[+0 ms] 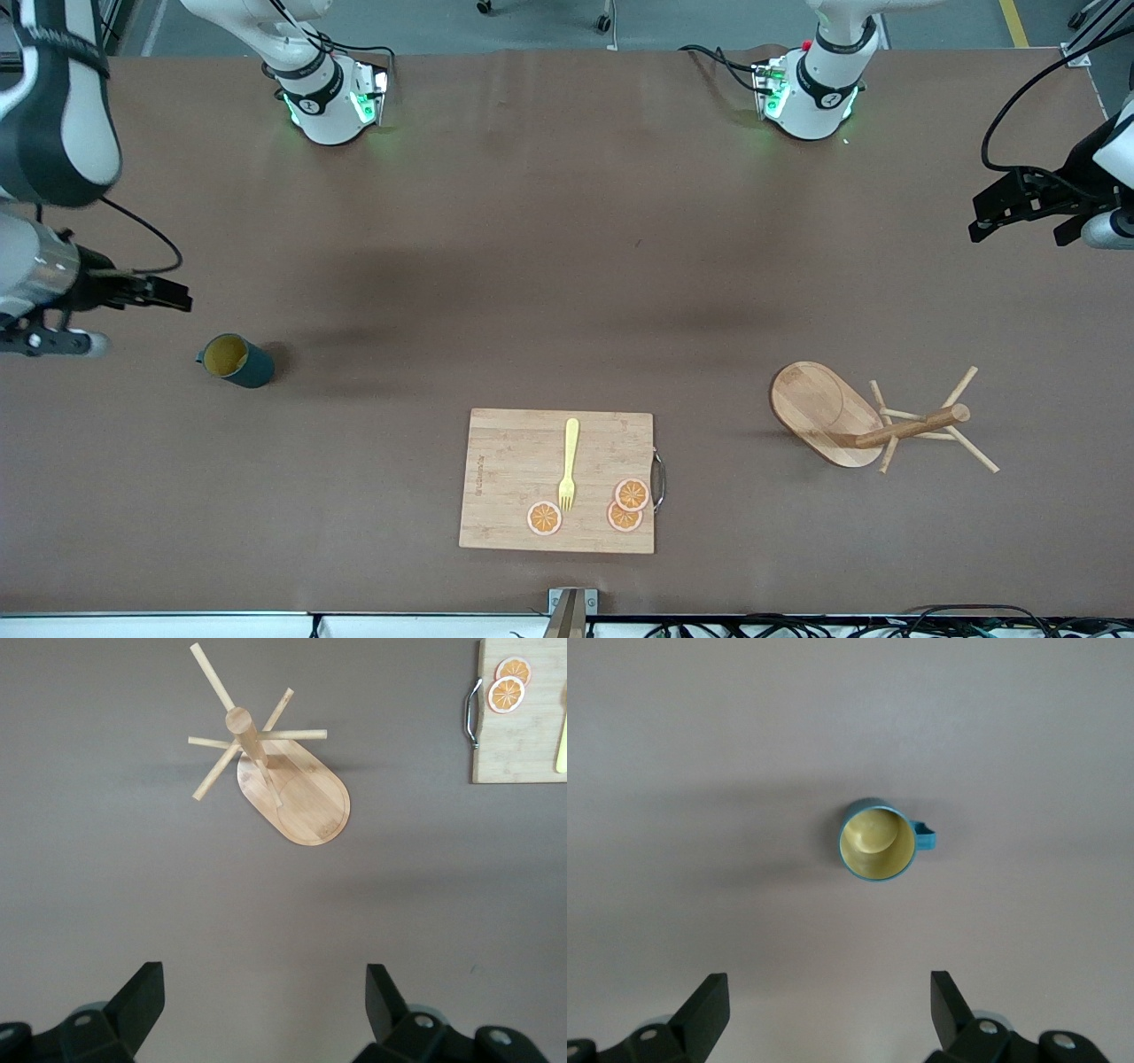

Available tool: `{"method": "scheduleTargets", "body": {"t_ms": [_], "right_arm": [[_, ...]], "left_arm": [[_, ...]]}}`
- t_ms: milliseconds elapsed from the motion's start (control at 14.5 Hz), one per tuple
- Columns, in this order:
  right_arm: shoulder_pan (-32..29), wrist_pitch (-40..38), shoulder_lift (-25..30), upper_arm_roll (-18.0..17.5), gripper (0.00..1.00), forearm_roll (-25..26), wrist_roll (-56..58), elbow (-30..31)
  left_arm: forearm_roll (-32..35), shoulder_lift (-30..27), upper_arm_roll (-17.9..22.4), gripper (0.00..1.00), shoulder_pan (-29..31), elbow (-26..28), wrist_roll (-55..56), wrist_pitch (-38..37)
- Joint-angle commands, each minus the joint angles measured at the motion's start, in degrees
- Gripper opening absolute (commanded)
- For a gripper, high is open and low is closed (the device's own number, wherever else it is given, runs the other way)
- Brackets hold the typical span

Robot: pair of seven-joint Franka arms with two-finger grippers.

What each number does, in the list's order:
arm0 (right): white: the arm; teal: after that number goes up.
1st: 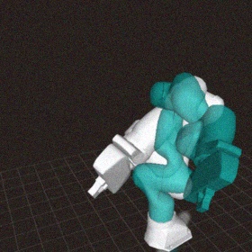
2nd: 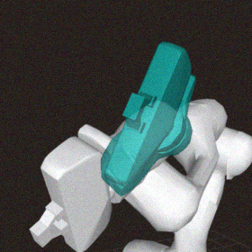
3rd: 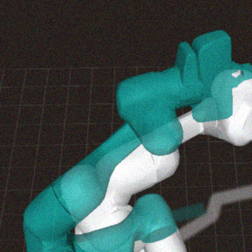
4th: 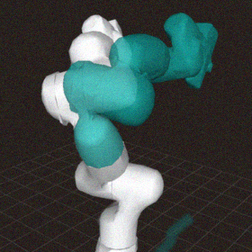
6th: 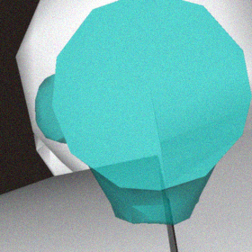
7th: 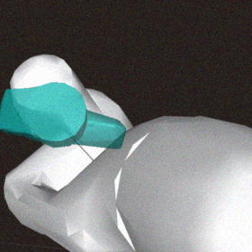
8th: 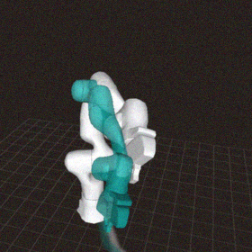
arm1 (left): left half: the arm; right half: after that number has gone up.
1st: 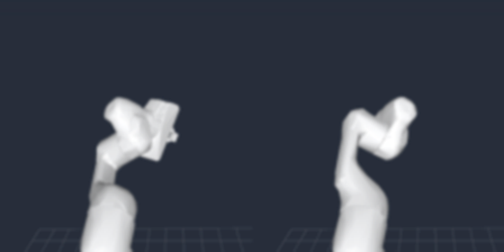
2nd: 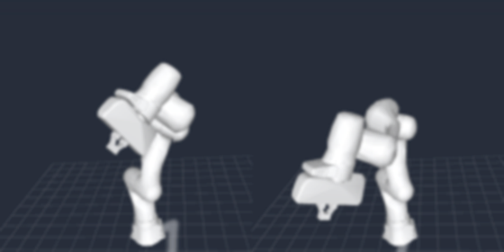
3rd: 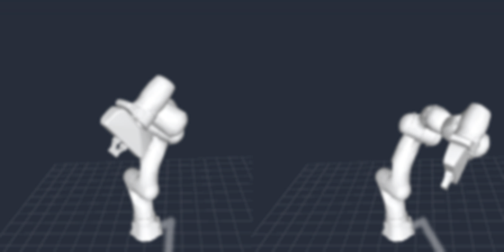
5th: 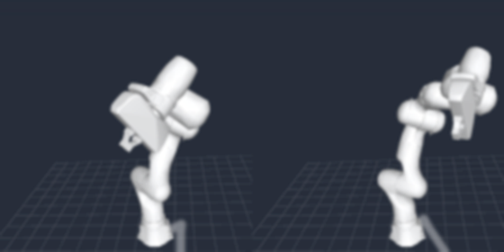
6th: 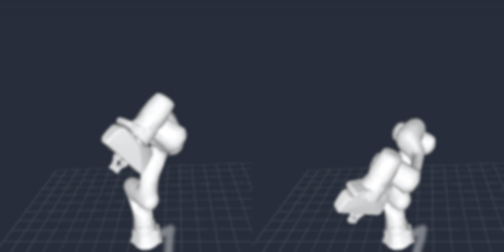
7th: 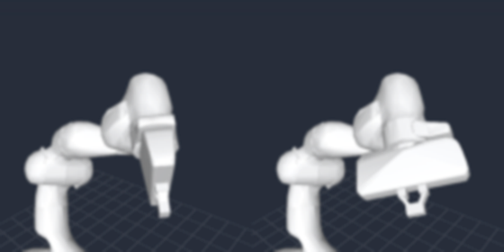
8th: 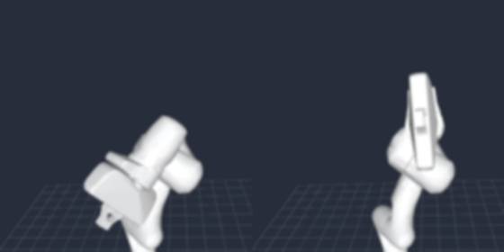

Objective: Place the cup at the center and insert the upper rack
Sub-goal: 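Reach the right gripper down to the teal mug, then close the right gripper around the teal mug body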

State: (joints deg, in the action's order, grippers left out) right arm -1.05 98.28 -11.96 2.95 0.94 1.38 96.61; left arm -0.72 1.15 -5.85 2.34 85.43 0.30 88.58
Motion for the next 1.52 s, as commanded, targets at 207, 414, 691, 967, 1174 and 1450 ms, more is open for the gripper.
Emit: {"method": "scheduleTargets", "body": {"t_ms": [207,414,691,967,1174,1450], "right_arm": [[-1.84,2.88,-8.95,-0.58,1.00,-0.67,0.47,-1.34],[-2.29,3.06,-10.98,-0.49,1.00,-0.50,0.64,-3.00],[-2.11,5.95,-12.30,-0.58,1.00,-0.15,0.65,-2.74],[-1.85,6.05,-13.27,-0.58,1.00,-0.76,0.56,-2.74],[-1.76,7.62,-14.49,-0.58,1.00,-0.76,0.65,-3.01],[-1.23,8.25,-14.59,-0.67,1.00,-0.94,0.56,-3.01]], "left_arm": [[0.10,-0.71,-0.30,1.00,0.12,-0.09,-0.12,0.01],[0.10,-0.71,-0.30,1.00,0.12,-0.09,-0.12,0.01],[0.10,-0.71,-0.30,1.00,0.12,-0.09,-0.12,0.01],[0.10,-0.71,-0.30,1.00,0.12,-0.09,-0.12,0.01],[0.10,-0.71,-0.30,1.00,0.12,-0.09,-0.12,0.01],[0.10,-0.71,-0.30,1.00,0.12,-0.09,-0.12,0.01]]}}
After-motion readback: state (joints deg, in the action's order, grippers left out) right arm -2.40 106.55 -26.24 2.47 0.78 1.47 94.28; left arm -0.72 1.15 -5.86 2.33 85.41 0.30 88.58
